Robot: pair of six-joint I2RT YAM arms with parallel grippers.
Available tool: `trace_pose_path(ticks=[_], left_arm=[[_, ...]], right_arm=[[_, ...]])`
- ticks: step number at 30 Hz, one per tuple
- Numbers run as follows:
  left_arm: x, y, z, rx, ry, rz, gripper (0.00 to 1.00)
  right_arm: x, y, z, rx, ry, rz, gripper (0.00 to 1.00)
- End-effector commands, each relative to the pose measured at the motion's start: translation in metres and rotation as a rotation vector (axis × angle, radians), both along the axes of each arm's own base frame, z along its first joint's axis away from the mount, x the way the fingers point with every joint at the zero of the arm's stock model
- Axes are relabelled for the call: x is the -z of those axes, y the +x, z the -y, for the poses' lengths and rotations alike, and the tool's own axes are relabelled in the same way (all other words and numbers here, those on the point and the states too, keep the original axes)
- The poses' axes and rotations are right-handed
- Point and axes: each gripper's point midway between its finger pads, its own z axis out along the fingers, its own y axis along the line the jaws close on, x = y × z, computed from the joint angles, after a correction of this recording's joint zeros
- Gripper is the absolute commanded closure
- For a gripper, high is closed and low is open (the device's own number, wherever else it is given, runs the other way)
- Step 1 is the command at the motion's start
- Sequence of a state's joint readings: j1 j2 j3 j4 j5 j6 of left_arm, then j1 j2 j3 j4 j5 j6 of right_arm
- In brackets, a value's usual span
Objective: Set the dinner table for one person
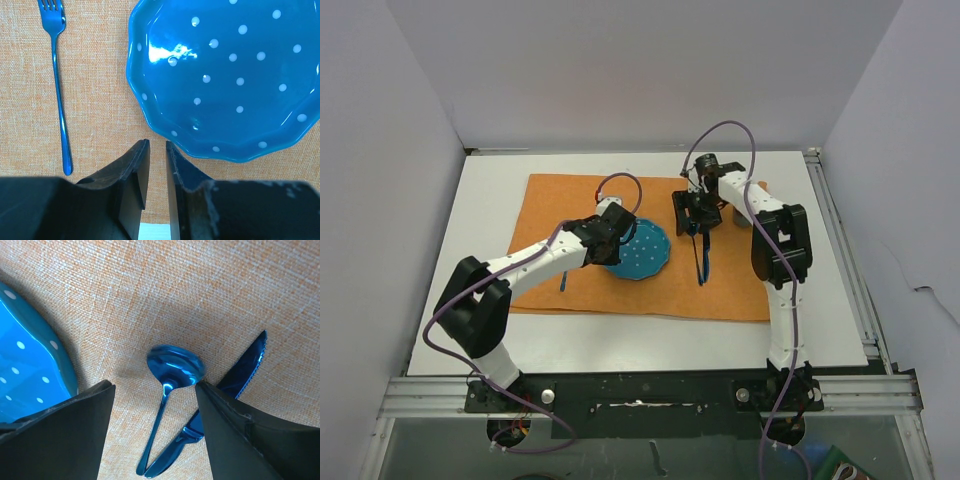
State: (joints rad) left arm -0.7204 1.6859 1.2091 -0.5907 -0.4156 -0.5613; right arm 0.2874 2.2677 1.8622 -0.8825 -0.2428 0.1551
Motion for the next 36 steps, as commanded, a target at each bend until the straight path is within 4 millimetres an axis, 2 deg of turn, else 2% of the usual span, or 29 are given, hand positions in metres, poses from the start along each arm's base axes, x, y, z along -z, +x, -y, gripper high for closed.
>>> trace_pose_path(ticks=[1,8,14,18,23,30,36], left_arm=[[-0.017,0.007,0.01,0.006,-0.035,0.045,0.8],[-0.018,0.007,0.012,0.007,-0.038,0.048,0.8],[-0.017,0.007,0.016,0.014,-0.039,0.046,0.8],[-0.016,0.006,0.019,0.018,-0.038,0.045,0.81],[-0.019,0.006,0.021,0.023,-0.041,0.051,0.8],[-0.021,0.004,0.018,0.019,-0.032,0.055,0.8],[-0.022,0.005,0.019,0.018,-0.033,0.057,0.81]], right_arm=[[-0.024,0.003,0.018,0.044,-0.039,0.055,0.32],[-0.056,-0.005,0.007,0.036,-0.019,0.123,0.32],[-0.072,-0.028,0.0,0.033,-0.018,0.158,0.32],[-0.063,-0.05,-0.003,0.036,-0.016,0.143,0.32],[-0.042,-0.066,-0.002,0.048,-0.012,0.11,0.32],[-0.021,-0.074,-0.002,0.042,-0.019,0.074,0.32],[-0.015,-0.077,-0.005,0.032,-0.02,0.062,0.32]])
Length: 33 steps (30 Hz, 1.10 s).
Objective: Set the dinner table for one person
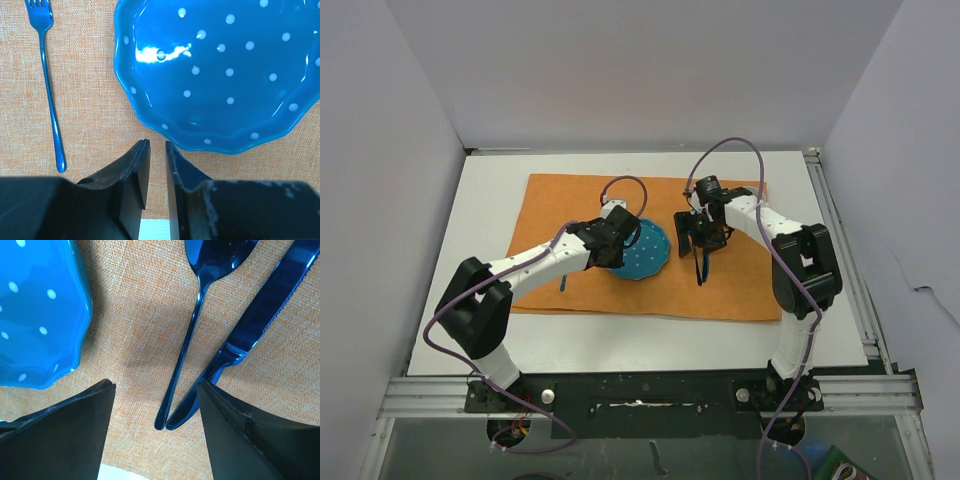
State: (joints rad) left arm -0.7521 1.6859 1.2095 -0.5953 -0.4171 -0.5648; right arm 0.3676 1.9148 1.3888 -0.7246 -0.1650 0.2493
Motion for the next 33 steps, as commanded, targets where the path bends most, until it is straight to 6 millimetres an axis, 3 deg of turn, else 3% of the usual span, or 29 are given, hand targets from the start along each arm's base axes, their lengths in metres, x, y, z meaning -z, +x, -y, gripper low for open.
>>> trace_pose_path(ticks=[1,13,33], left_arm=[[-0.022,0.012,0.01,-0.009,-0.036,0.058,0.8],[-0.021,0.011,0.011,-0.006,-0.035,0.055,0.81],[-0.025,0.012,0.019,0.004,-0.039,0.061,0.81]], right_arm=[[0.0,0.006,-0.009,-0.002,0.02,0.03,0.32],[0.018,-0.014,-0.012,0.002,0.011,-0.004,0.33],[0.018,-0.032,-0.011,0.002,-0.011,-0.016,0.33]])
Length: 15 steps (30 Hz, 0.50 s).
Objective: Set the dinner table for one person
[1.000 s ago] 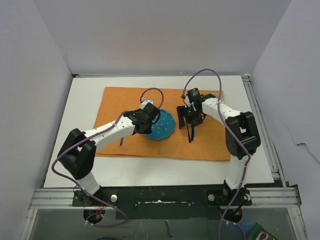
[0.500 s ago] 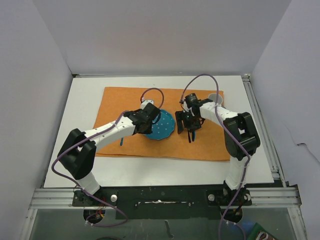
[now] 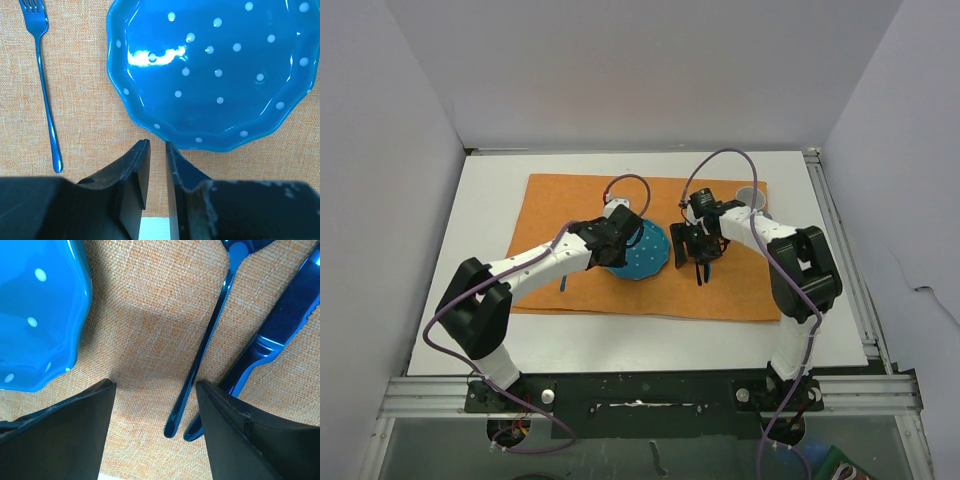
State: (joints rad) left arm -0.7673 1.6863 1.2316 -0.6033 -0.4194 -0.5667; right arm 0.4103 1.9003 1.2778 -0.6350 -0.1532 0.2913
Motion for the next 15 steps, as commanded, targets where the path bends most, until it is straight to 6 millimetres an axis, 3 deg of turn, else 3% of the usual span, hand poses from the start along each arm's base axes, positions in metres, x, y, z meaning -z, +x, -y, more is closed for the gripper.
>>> trace_pose_path(ticks=[1,9,15], left_arm=[[-0.019,0.012,0.012,-0.008,-0.031,0.05,0.81],[-0.017,0.01,0.011,-0.006,-0.025,0.048,0.81],[-0.018,0.01,0.011,-0.008,-0.026,0.05,0.81]], right_arm=[[-0.003,-0.015,-0.003,0.0,-0.006,-0.003,0.33],[0.008,-0.035,-0.006,-0.012,-0.018,-0.031,0.33],[0.0,-0.036,-0.012,-0.021,-0.02,-0.015,0.33]])
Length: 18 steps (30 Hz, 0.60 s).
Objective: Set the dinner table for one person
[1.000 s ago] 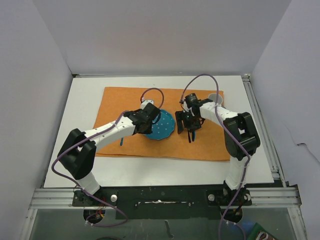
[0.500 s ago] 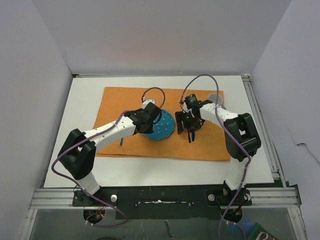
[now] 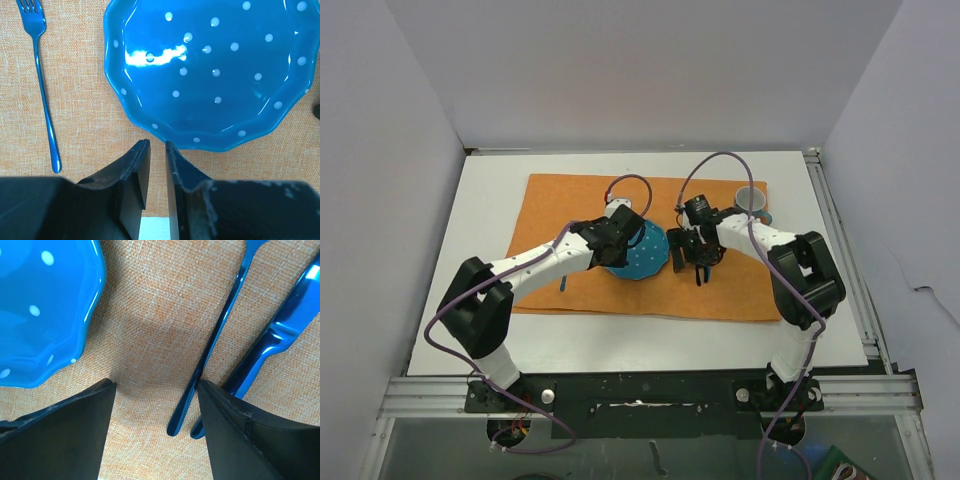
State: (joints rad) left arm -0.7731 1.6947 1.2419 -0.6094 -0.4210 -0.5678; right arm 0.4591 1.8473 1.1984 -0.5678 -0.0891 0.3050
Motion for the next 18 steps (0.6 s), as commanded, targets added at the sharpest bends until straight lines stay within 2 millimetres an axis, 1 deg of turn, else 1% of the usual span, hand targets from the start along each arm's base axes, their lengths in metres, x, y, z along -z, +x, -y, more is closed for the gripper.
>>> trace_pose_path(ticks=[1,9,12,18], left_arm=[[-0.018,0.011,0.009,-0.012,-0.03,0.052,0.81],[-0.014,0.009,0.008,-0.01,-0.022,0.043,0.81],[-0.013,0.009,0.007,-0.012,-0.018,0.042,0.81],[-0.013,0.009,0.008,-0.011,-0.021,0.045,0.81]], right_arm=[[-0.004,-0.026,-0.009,-0.007,0.016,-0.069,0.33],[-0.016,-0.016,-0.023,-0.031,0.016,-0.044,0.33],[-0.021,-0.013,-0.024,-0.03,0.013,-0.033,0.33],[-0.024,-0.015,-0.018,-0.029,-0.01,-0.028,0.33]])
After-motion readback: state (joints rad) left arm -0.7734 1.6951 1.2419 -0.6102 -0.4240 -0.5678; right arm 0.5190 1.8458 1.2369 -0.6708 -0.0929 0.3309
